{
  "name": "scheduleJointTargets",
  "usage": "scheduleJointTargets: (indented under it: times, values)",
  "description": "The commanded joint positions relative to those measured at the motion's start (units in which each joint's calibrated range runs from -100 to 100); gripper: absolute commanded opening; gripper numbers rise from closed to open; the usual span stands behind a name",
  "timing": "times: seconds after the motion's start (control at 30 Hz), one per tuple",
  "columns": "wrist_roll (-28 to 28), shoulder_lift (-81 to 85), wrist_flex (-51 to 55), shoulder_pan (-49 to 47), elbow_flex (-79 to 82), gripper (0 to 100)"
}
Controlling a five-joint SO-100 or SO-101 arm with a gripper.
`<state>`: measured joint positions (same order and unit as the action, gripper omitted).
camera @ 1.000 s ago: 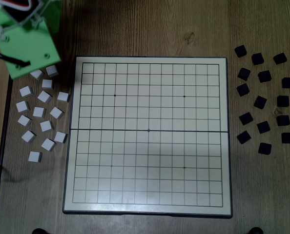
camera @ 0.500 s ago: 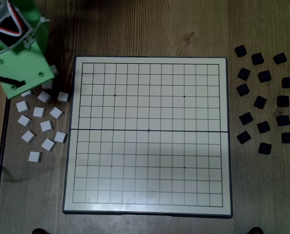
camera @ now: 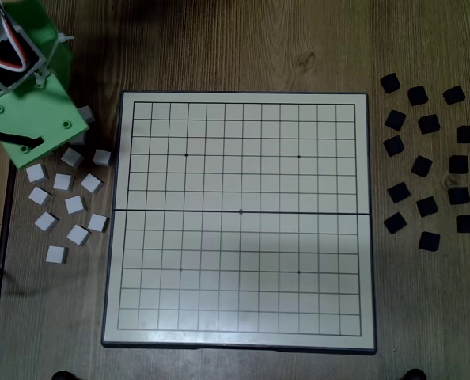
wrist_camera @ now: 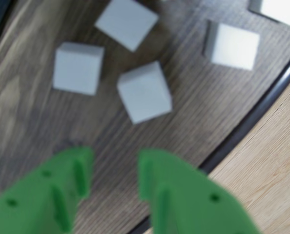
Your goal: Grasp a White stone and put it on the board on position (0,0).
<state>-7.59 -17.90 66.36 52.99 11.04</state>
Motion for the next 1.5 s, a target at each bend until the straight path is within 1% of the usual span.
scheduleJointTargets:
  times: [0.0, 0.53, 0.9, 1.47]
  values:
    - [0.78, 1.58, -0.84, 0.03, -5.53, 8]
    - [2.30, -0.12, -2.99, -0.06, -5.53, 8]
    - [3.91, -0.88, -4.39, -0.78, -5.53, 11]
    - [4.10, -2.58, -5.30, -1.33, -5.53, 12]
